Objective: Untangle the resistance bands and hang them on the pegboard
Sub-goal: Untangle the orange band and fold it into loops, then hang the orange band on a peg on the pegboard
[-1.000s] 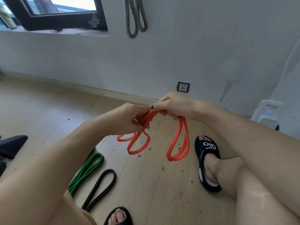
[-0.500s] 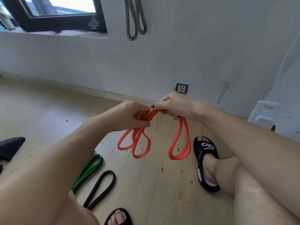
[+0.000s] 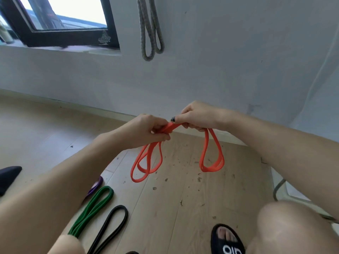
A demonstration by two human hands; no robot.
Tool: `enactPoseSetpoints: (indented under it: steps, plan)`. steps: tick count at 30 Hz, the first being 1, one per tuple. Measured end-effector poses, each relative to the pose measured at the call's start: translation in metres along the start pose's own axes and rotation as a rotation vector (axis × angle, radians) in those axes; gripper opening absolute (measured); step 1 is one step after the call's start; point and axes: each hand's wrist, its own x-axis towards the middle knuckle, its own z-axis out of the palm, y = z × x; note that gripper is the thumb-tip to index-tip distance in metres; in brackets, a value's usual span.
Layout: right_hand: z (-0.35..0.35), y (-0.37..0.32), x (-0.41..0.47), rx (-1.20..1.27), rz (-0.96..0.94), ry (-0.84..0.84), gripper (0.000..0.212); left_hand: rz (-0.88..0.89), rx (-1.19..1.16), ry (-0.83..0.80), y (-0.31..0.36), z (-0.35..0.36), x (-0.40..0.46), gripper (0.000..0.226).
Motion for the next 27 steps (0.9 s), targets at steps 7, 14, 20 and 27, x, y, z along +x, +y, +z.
enactPoseSetpoints:
  steps: [7, 14, 20, 27]
  plan:
    - [-0.070, 0.009, 0.037, 0.252, -0.017, 0.031, 0.043, -0.023, -0.193, -0.024, 0.002, -0.055, 0.076, 0.020]
    - [-0.172, -0.031, 0.056, 0.335, -0.018, 0.133, 0.042, -0.014, -0.281, -0.079, 0.027, -0.157, 0.151, 0.021]
    - [-0.281, -0.106, 0.037, 0.346, 0.020, 0.146, 0.043, -0.003, -0.264, -0.164, 0.086, -0.280, 0.180, 0.023]
    - [-0.397, -0.212, 0.004, 0.401, 0.052, 0.149, 0.043, 0.001, -0.298, -0.227, 0.153, -0.430, 0.198, 0.018]
